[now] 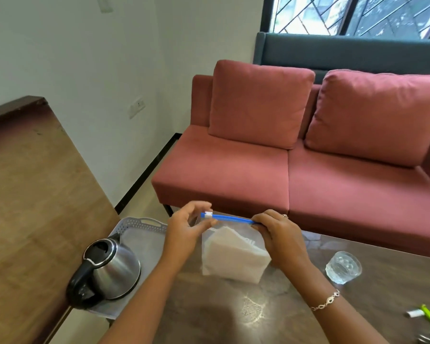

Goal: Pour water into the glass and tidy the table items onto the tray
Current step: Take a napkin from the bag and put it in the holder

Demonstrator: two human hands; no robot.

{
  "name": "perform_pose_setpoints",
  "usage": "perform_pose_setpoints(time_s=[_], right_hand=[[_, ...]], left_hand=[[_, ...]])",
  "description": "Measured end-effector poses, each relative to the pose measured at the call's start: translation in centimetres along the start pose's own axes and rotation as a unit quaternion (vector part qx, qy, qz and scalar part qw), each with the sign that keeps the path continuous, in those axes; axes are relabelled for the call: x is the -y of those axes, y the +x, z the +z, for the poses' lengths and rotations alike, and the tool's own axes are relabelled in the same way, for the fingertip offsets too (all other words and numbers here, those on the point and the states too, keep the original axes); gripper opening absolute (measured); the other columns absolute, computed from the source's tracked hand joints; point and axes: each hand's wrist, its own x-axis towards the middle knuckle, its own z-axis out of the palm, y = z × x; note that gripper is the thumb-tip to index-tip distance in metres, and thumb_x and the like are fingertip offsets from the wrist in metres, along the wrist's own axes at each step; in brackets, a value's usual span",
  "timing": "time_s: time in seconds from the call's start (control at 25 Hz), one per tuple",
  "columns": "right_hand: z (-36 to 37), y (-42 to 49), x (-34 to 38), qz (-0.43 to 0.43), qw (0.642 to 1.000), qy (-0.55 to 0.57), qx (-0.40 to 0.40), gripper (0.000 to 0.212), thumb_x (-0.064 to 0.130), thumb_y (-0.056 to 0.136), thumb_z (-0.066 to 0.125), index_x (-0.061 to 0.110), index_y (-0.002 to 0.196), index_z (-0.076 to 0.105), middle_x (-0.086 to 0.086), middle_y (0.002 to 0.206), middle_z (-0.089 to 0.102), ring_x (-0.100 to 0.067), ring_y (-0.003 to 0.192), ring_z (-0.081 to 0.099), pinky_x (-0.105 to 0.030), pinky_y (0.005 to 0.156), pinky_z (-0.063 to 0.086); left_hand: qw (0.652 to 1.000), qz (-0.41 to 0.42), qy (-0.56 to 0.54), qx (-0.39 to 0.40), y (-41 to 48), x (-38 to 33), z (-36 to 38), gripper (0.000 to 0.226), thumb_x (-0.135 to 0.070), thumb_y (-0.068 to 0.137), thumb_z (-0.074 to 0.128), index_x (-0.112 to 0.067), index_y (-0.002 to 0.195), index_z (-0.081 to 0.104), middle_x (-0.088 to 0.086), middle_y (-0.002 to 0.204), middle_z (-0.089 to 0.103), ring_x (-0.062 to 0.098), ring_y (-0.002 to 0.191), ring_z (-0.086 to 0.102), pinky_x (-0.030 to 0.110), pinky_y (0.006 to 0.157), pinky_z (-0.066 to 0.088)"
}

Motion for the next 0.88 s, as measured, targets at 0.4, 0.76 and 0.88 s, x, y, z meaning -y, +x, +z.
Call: perform_pose_setpoints(time_s=[0.4,0.76,0.88], right_hand=[[-3.7,-0.4,-0.9,0.020,0.992,0.124,-0.010,0.037,0.041,0.080,0.054,0.015,0.099,0.070,0.004,0.099,0.068,-0.008,0.086,0.062,-0.017,0.079,0.045],[-3.2,0.8,0.4,-0.013,0.987,0.154,-0.038,0.010,0.016,0.078,0.060,0.013,0.082,0.068,0.004,0.081,0.069,-0.012,0.070,0.062,-0.025,0.065,0.049],[-3.4,0.5,0.0,-0.013,0.987,0.151,-0.046,0.013,0.024,0.079,0.060,0.014,0.079,0.068,0.006,0.077,0.069,-0.009,0.067,0.061,-0.017,0.064,0.044]], left_hand=[[0.996,-0.015,-0.088,-0.001,-0.3,-3.3,5.2,0.029,0.003,0.073,0.072,-0.022,0.057,0.071,-0.006,0.055,0.066,0.008,0.057,0.056,0.020,0.056,0.047],[0.993,0.016,-0.089,0.076,-0.4,-4.5,6.5,0.014,-0.002,0.077,0.069,-0.013,0.070,0.073,0.001,0.063,0.069,0.012,0.064,0.063,0.026,0.066,0.053],[0.992,0.010,-0.100,0.080,-0.3,-4.6,6.4,0.021,0.003,0.075,0.070,-0.017,0.067,0.074,0.002,0.063,0.070,0.014,0.064,0.064,0.027,0.067,0.053]])
